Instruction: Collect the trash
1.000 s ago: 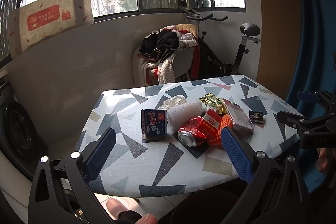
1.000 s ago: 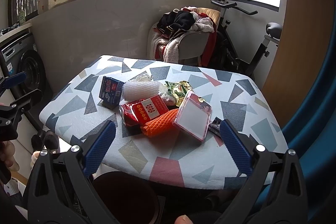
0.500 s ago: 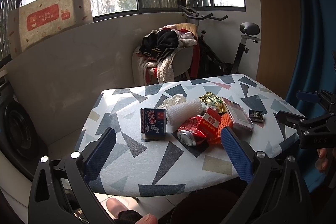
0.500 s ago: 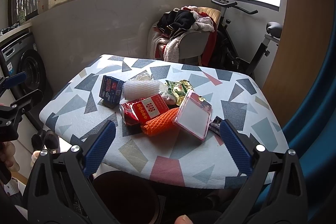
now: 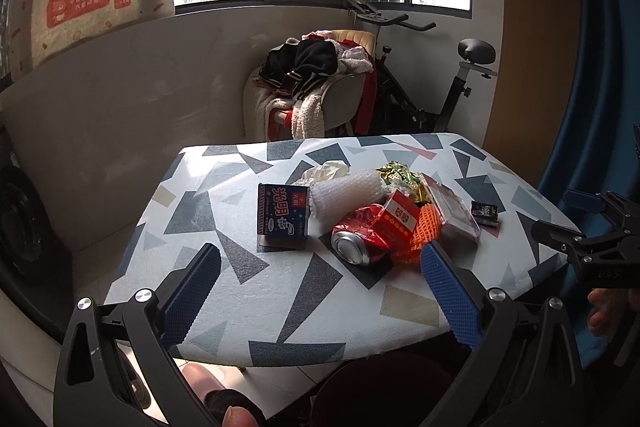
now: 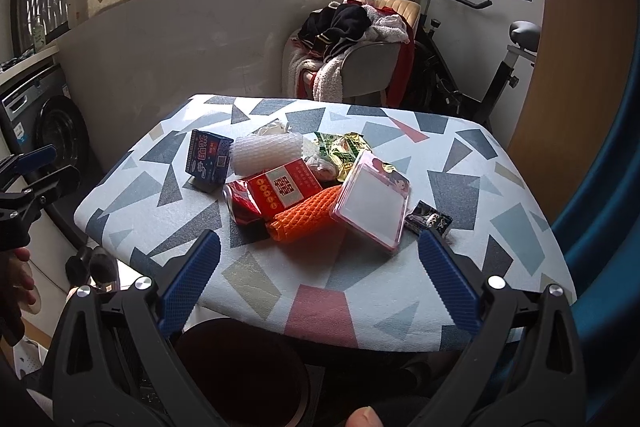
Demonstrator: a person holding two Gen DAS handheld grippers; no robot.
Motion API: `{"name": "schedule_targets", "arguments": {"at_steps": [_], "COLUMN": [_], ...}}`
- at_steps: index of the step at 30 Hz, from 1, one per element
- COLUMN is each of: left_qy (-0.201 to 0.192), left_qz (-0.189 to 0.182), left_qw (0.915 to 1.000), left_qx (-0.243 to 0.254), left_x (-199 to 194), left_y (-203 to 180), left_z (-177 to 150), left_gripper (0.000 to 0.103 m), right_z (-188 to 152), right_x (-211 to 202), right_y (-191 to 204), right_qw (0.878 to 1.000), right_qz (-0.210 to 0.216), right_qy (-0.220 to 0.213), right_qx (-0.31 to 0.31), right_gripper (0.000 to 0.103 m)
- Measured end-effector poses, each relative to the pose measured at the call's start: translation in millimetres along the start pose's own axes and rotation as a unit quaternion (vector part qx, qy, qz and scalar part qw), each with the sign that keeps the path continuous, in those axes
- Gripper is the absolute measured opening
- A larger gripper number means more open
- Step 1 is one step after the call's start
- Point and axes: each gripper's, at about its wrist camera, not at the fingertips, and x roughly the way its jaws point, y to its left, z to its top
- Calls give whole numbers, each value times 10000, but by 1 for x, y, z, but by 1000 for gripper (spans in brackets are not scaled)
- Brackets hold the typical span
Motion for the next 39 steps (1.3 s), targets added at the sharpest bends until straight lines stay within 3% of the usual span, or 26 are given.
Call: {"name": "schedule_targets", "arguments": {"at_steps": [5, 11, 16, 21, 25, 31, 33, 34, 35, 37, 39], "left_qy": [365, 276, 755, 896, 822, 891, 945, 958, 966, 991, 996], "left_qz": [11, 302, 209, 137, 139, 2, -72, -96, -109, -137, -166], "left_qw": [9988, 9984, 9952, 9927, 9936, 9923, 9915, 9913, 9912, 9910, 9909], "left_qx": [-316, -401, -595, -793, -757, -858, -890, -898, -896, -887, -886], "left_x": [24, 43, 74, 91, 99, 112, 116, 118, 119, 122, 124], "left_y": [22, 34, 39, 44, 44, 46, 45, 45, 45, 43, 42], "left_z": [-16, -28, -34, -33, -30, -31, -32, -33, -33, -34, -36], "left_gripper": [98, 98, 98, 98, 98, 98, 98, 98, 98, 98, 98], "right_z": [-24, -39, -31, -22, -17, -12, -9, -9, -10, -12, -15], "right_x": [23, 53, 94, 150, 192, 227, 230, 231, 231, 226, 218], "right_y": [-29, -87, -130, -169, -175, -176, -170, -169, -168, -168, -169], "right_qw": [9989, 9934, 9861, 9697, 9623, 9606, 9653, 9672, 9678, 9691, 9699], "right_qz": [-106, -459, -1089, -1032, -977, -827, -935, -842, -848, -744, -675], "right_qy": [245, 385, 360, 514, 814, 967, 1049, 1041, 1039, 918, 662], "right_qx": [384, 980, 1199, 2155, 2404, 2471, 2203, 2158, 2132, 2166, 2246], "right_gripper": [97, 97, 97, 97, 83, 81, 71, 52, 49, 28, 19]}}
